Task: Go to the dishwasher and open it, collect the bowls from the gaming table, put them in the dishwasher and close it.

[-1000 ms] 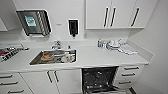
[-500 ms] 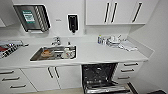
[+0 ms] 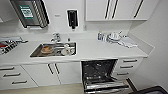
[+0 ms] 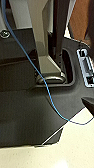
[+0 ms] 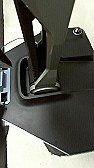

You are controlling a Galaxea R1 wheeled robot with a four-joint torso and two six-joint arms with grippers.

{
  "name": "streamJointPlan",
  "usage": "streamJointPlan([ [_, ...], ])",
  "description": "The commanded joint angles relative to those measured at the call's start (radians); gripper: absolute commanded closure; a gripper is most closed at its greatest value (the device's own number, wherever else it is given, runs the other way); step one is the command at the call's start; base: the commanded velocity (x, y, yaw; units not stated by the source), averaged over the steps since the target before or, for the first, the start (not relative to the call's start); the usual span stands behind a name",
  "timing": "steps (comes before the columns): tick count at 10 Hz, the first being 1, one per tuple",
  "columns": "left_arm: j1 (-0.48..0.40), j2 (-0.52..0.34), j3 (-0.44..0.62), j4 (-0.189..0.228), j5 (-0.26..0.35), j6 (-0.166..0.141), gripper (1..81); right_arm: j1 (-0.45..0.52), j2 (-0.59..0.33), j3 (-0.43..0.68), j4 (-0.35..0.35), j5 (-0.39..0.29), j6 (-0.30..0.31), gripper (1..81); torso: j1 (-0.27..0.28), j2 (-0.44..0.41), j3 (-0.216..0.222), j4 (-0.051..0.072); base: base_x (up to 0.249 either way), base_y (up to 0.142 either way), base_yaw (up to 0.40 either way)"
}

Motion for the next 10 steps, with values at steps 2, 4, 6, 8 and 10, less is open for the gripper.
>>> streamJointPlan([
  [2,-0.018,-0.005,0.008,0.004,0.064,0.003,1.0,0.015,-0.006,0.007,0.01,-0.057,-0.005,1.0,-0.079,0.124,0.119,-0.001,0.0,0.0,0.0],
  [4,-0.02,-0.004,0.007,0.004,0.064,0.003,1.0,0.015,-0.006,0.007,0.01,-0.057,-0.01,1.0,-0.117,0.188,0.185,-0.001,0.0,0.0,0.0],
  [6,-0.018,-0.002,0.006,0.004,0.064,0.003,1.0,0.015,-0.006,0.007,0.01,-0.057,-0.011,1.0,-0.089,0.134,0.24,-0.001,0.0,0.0,0.0],
  [8,-0.018,-0.002,0.006,0.004,0.065,0.003,1.0,0.015,-0.006,0.005,0.01,-0.057,-0.011,1.0,-0.097,0.148,0.298,-0.001,0.0,0.0,0.0],
  [10,-0.02,-0.002,0.004,0.007,0.067,0.003,1.0,0.013,-0.006,0.004,0.009,-0.057,-0.016,1.0,-0.098,0.149,0.264,-0.001,0.0,0.0,0.0],
])
